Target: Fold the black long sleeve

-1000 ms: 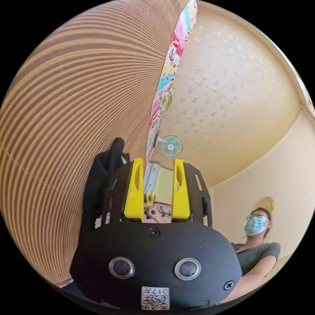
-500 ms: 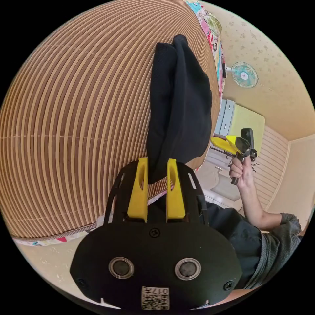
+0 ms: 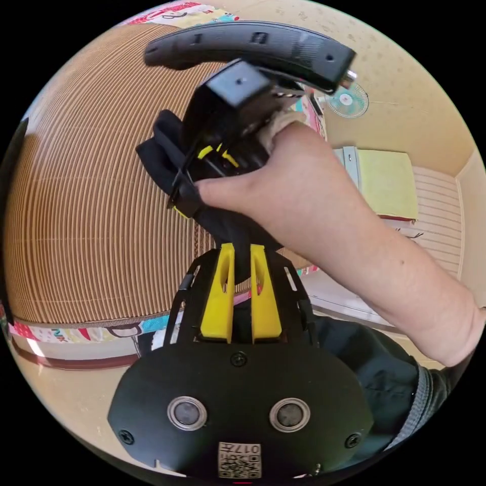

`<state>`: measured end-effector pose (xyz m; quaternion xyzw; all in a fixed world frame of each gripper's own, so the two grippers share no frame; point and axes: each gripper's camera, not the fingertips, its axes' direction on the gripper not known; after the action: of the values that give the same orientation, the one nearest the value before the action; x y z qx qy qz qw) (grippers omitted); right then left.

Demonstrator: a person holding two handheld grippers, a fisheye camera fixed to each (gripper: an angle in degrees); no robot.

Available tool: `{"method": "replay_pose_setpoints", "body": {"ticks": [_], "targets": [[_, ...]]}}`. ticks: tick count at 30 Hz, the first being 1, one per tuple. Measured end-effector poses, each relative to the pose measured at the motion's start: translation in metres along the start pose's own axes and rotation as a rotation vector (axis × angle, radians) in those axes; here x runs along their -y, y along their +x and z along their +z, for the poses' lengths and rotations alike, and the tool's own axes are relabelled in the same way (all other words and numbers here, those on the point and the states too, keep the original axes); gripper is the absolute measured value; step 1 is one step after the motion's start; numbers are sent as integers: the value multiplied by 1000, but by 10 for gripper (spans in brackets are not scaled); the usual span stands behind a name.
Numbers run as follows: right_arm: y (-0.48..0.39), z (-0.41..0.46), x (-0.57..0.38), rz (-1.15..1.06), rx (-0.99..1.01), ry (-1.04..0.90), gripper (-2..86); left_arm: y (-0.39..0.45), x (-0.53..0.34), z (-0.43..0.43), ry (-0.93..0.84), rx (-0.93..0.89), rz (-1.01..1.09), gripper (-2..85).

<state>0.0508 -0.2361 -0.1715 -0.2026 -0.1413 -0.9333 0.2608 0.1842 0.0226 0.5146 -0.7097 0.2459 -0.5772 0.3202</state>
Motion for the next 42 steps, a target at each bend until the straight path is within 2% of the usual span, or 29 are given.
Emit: {"method": "replay_pose_setpoints", "body": {"ticks": [1,3,5,6,8,11,14,18,20,22,25,28,32,36,39,42], "targets": [[-5,-1,-6,-54,-68,8,92,5,-1,1,2,23,-4,55],[14,-10,-26,-50,26,80,83,13,-8,-1,39,5,-32,76],[81,-16,-77,27,355,239,80,14,-17,-6,85,-71,-42,98],[100,-14,-94,29,455,293,79,14,-26,-10,116,-101,-45,103],[180,10,-171,17,803,528,78,15,-37,-11,137,-113,-46,109],[271,71,-261,-33,1117,764,78,12,-47,4,122,-141,-47,113],[338,143,-331,-4,1218,910,79,6,-46,34,105,-157,-88,113],[388,229,-371,210,1209,842,91,10,-29,87,92,-175,-131,118],[409,288,-389,429,1210,711,111,15,-16,112,77,-176,-146,125],[420,313,-407,489,1270,747,125,22,-1,136,82,-173,-147,131],[430,324,-419,443,1370,848,165,30,27,166,97,-129,-135,152],[429,326,-401,362,1349,785,199,28,56,192,105,-130,-132,181],[417,336,-361,272,1423,703,218,17,97,230,-5,-147,-95,200],[392,342,-331,252,1486,661,207,7,119,271,-172,-181,-77,178],[368,353,-329,323,1511,629,172,11,118,280,-193,-108,-67,146],[350,375,-346,317,1646,651,152,31,111,285,-226,-106,-19,118]]}}
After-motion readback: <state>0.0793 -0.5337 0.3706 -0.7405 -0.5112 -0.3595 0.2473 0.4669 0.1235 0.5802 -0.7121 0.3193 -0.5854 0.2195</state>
